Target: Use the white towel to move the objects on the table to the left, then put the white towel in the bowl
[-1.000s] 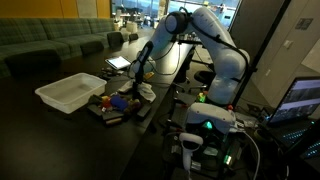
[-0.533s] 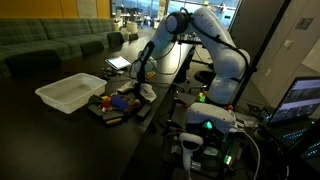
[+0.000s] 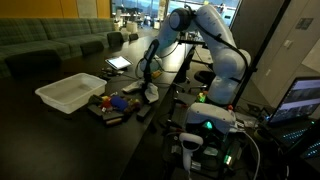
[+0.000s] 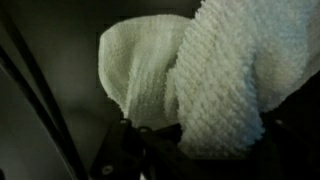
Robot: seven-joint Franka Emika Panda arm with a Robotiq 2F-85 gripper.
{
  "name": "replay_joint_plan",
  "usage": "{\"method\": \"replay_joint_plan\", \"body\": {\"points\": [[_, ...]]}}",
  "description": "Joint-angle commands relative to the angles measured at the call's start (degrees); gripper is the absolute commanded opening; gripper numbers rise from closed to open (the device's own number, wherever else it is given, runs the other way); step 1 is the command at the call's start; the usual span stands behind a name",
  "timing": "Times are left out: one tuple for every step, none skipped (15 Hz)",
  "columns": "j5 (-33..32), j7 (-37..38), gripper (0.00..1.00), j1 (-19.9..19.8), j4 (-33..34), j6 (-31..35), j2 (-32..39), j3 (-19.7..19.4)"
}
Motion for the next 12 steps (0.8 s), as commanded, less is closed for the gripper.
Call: {"method": "replay_joint_plan", "body": {"points": [[-2.30, 0.57, 0.02, 0.58, -7.97, -0.12, -6.01, -2.68], [-2.84, 0.78, 0.03, 0.94, -9.56, -0.01, -6.83, -3.40], [-3.24, 0.64, 0.02, 1.03, -11.58, 0.12, -7.86, -3.57], [-3.53, 0.59, 0.02, 1.09, -13.37, 0.16, -8.74, -3.65], [-3.89, 0.73, 0.02, 1.52, -15.29, 0.33, -9.49, -3.71], [-4.00, 0.63, 0.02, 1.67, -16.99, 0.18, -10.16, -3.45], [-4.32, 0.73, 0.02, 2.22, -18.92, 0.32, -10.75, -3.40], [-4.49, 0.54, 0.02, 2.45, -20.45, -0.03, -11.30, -3.06], [-4.86, 0.87, 0.02, 3.36, -22.02, 0.14, -11.46, -3.04], [-5.22, 1.25, 0.02, 4.32, -23.59, 0.07, -11.93, -3.19], [-5.10, 1.16, 0.02, 4.72, -24.94, -0.35, -12.37, -2.54], [-5.00, 1.17, 0.02, 5.38, -26.21, -0.41, -12.71, -1.96]]}}
